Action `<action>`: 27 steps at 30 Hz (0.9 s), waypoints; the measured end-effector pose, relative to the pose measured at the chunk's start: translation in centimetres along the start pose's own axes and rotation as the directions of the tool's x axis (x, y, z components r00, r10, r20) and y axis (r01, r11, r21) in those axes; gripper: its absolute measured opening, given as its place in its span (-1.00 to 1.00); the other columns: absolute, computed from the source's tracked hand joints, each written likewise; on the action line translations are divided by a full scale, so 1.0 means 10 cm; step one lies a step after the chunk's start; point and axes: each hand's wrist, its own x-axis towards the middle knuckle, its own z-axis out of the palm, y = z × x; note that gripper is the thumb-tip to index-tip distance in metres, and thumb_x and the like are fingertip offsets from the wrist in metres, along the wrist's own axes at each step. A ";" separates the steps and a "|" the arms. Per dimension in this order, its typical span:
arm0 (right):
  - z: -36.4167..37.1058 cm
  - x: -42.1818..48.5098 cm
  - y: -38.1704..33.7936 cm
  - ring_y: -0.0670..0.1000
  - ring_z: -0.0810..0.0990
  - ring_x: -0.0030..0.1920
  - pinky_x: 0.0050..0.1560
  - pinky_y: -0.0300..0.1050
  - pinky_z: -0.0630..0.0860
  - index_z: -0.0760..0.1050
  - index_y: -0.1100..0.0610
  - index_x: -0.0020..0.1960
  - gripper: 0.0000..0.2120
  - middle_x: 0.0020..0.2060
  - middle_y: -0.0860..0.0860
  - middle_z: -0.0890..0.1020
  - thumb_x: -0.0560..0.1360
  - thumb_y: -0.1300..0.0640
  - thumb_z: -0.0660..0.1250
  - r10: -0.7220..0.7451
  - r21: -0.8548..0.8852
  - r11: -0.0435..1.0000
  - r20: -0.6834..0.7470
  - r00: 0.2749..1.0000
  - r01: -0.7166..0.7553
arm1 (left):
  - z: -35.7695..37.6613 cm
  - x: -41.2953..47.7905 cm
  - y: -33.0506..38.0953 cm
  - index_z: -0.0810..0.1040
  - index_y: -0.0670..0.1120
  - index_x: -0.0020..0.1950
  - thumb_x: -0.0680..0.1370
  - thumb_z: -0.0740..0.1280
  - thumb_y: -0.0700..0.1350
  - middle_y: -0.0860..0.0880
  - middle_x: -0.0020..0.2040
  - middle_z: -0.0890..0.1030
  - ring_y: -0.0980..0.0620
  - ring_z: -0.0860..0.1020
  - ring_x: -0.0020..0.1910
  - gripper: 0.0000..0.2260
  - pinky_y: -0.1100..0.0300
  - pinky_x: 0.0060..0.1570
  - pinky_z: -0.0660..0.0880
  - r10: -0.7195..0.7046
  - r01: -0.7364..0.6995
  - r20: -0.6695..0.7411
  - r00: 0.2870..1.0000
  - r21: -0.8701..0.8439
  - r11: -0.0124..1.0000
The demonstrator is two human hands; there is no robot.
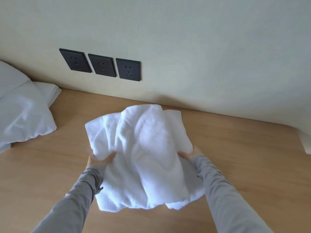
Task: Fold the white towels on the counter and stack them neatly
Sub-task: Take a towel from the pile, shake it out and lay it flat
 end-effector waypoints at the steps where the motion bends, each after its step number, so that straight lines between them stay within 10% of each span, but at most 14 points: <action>1: 0.01 -0.03 -0.01 0.18 0.49 0.17 0.09 -0.08 0.39 0.32 0.25 0.34 -0.34 0.21 0.18 0.50 0.36 0.02 0.49 0.004 -0.007 1.000 0.025 1.000 -0.004 | 0.01 -0.02 0.01 0.34 -0.27 0.33 0.32 0.55 0.05 -0.24 0.24 0.49 -0.20 0.50 0.09 -0.26 0.02 0.11 0.42 0.001 -0.001 0.006 1.000 0.010 1.000; 5: -0.12 -0.19 0.01 0.10 0.52 -0.05 -0.03 -0.13 0.41 0.44 0.26 0.22 -0.53 0.07 0.18 0.58 0.37 0.15 0.46 -0.049 0.057 0.997 -0.027 0.998 0.051 | -0.06 -0.15 0.15 0.47 -0.21 0.21 0.23 0.57 0.05 -0.25 0.14 0.56 -0.20 0.52 0.02 -0.34 -0.01 0.06 0.45 0.129 -0.128 -0.037 0.991 0.043 0.991; 9: -0.48 -0.43 0.36 0.20 0.49 0.18 0.19 0.01 0.42 0.34 0.26 0.34 -0.45 0.22 0.23 0.50 0.41 0.21 0.41 -0.135 0.021 0.988 -0.338 0.931 0.151 | -0.35 -0.21 0.38 0.41 -0.13 0.29 0.10 0.38 0.18 -0.28 0.15 0.55 -0.33 0.50 0.11 -0.19 -0.09 0.10 0.42 0.312 -0.261 -0.134 0.941 0.303 0.917; 14: -1.03 -0.76 1.15 0.33 0.39 0.25 0.26 0.15 0.33 0.23 0.24 0.39 -0.39 0.25 0.31 0.44 0.46 0.04 0.37 0.044 -0.116 0.981 -0.649 0.759 -0.157 | -0.42 -0.13 0.41 0.29 0.03 0.26 0.35 0.45 0.13 -0.29 -0.04 0.52 -0.36 0.48 -0.03 -0.43 -0.08 -0.13 0.34 0.406 -0.281 -0.167 0.898 0.492 0.824; 17: -1.00 -0.83 1.40 0.32 0.34 0.29 0.28 0.23 0.29 0.20 0.25 0.40 -0.34 0.29 0.32 0.38 0.42 0.10 0.41 0.046 -0.139 0.972 -0.677 0.734 -0.189 | -0.29 -0.13 0.23 0.19 -0.01 0.35 0.35 0.44 0.20 -0.30 0.11 0.50 -0.33 0.46 0.15 -0.30 -0.15 0.09 0.37 0.370 -0.236 -0.146 0.918 0.549 0.802; 20: -0.76 -0.80 1.40 0.16 -0.02 0.49 0.43 0.20 0.08 -0.11 0.07 0.52 -0.20 0.51 0.15 -0.01 0.49 -0.07 0.30 -0.029 -0.411 0.876 -0.566 0.824 -0.252 | -0.20 -0.13 -0.04 -0.11 0.03 0.54 0.33 0.32 0.38 -0.19 0.52 0.04 -0.18 0.06 0.48 -0.03 -0.16 0.40 0.03 0.371 -0.214 -0.086 0.925 0.688 0.693; 27: 0.41 -0.69 1.08 0.07 -0.38 0.46 0.43 0.20 -0.24 -0.41 -0.04 0.46 -0.35 0.43 -0.04 -0.41 0.56 -0.24 -0.12 -0.336 -0.756 0.633 -0.073 0.939 0.168 | 0.11 -0.31 -0.51 -0.42 0.14 0.44 0.24 -0.39 0.52 0.04 0.45 -0.48 0.02 -0.39 0.46 -0.15 0.06 0.28 -0.58 0.524 -0.474 0.249 0.814 0.807 0.353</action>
